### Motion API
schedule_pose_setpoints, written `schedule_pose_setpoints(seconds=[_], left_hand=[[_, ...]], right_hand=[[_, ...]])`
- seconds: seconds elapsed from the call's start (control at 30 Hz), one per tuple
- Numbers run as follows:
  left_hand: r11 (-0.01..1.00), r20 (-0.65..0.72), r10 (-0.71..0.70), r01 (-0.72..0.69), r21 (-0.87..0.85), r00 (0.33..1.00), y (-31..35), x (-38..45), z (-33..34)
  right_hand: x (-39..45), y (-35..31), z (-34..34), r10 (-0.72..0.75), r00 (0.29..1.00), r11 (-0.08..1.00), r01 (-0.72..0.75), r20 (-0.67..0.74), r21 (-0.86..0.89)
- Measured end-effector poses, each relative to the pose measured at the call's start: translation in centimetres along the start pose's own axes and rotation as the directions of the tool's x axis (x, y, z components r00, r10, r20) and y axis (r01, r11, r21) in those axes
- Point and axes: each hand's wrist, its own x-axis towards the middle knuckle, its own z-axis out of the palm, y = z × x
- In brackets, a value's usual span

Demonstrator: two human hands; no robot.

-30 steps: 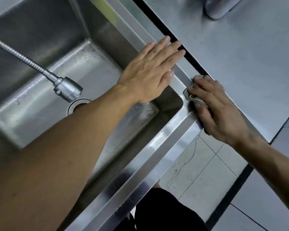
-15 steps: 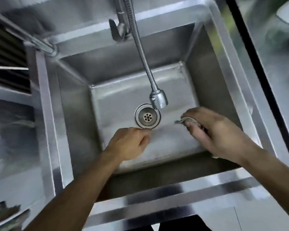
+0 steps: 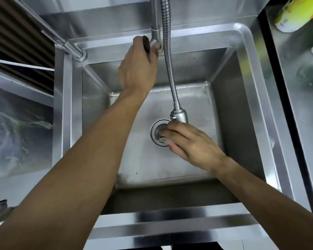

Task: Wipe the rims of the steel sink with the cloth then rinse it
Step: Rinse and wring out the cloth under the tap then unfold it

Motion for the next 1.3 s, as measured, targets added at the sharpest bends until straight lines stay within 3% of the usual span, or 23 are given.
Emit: schedule_pose_setpoints(seconds=[0.13, 0.23, 0.27, 0.33, 0.4, 0.43, 0.5, 0.6, 0.67, 0.7, 0.8, 0.9, 1.0, 1.2, 1.23, 1.3], left_hand=[[0.999, -0.061, 0.052, -0.052, 0.009, 0.997, -0.9, 0.2, 0.4], [0.966, -0.082, -0.026, 0.004, -0.258, 0.996, -1.6, 0.7, 1.0], [0.918, -0.052, -0.109, 0.080, -0.389, 0.993, -1.6, 1.0, 1.2], [0.716, 0.125, -0.310, 0.318, -0.622, 0.943, -1.3, 1.7, 1.3], [0.478, 0.327, -0.421, 0.513, -0.713, 0.846, -1.0, 2.0, 0.7], [0.422, 0.379, -0.430, 0.553, -0.719, 0.820, -0.9, 2.0, 0.4], [0.457, 0.380, -0.419, 0.553, -0.697, 0.825, -1.2, 1.6, 0.2], [0.715, 0.236, -0.318, 0.396, -0.577, 0.918, -2.4, -0.8, 0.2], [0.786, 0.361, -0.163, 0.342, -0.515, 0.918, -3.5, -3.9, 0.2], [0.782, 0.501, -0.082, 0.367, -0.504, 0.862, -3.9, -5.9, 0.0], [0.657, 0.822, 0.099, 0.583, -0.478, 0.561, -5.4, -10.9, -0.6], [0.459, 0.897, 0.186, 0.772, -0.439, 0.400, -7.2, -14.5, -0.7], [0.469, 0.945, 0.186, 0.821, -0.327, 0.270, -8.4, -17.2, -0.3], [0.372, 0.955, 0.044, 0.882, -0.289, 0.294, -8.9, -17.8, 1.4], [0.354, 0.953, 0.028, 0.889, -0.291, 0.301, -8.7, -17.7, 1.8], [0.264, 0.949, -0.028, 0.917, -0.297, 0.315, -8.5, -17.3, 2.7]], right_hand=[[0.5, 0.7, 0.2, -0.023, 0.999, 0.999, 0.024, -0.025, 0.034], [0.9, 0.9, 0.2, -0.017, 0.999, 0.999, 0.019, -0.050, 0.047], [1.0, 1.0, 0.3, -0.017, 0.998, 0.999, 0.020, -0.055, 0.047], [1.1, 1.0, 0.3, -0.016, 0.998, 0.999, 0.019, -0.057, 0.048], [1.0, 1.0, 0.4, -0.012, 0.998, 0.999, 0.015, -0.058, 0.051], [1.0, 1.0, 0.5, -0.009, 0.998, 0.999, 0.012, -0.063, 0.050], [1.0, 0.9, 0.7, -0.002, 0.997, 0.999, 0.005, -0.078, 0.047], [0.9, 1.1, 0.9, 0.029, 0.995, 0.996, -0.021, -0.095, 0.084], [0.6, 1.3, 1.1, 0.067, 0.993, 0.989, -0.053, -0.101, 0.135], [0.4, 1.4, 1.2, 0.089, 0.991, 0.984, -0.072, -0.098, 0.165], [-0.2, 1.0, 1.4, 0.124, 0.988, 0.966, -0.100, -0.088, 0.239], [-1.4, 0.2, 1.7, 0.167, 0.986, 0.932, -0.149, -0.027, 0.331], [-3.1, -0.7, 2.6, 0.320, 0.941, 0.850, -0.338, 0.112, 0.404], [-5.1, -0.5, 3.5, 0.366, 0.908, 0.800, -0.419, 0.205, 0.429], [-5.6, -0.4, 3.4, 0.426, 0.872, 0.772, -0.490, 0.243, 0.404], [-6.3, -0.2, 3.1, 0.576, 0.732, 0.641, -0.681, 0.365, 0.354]])
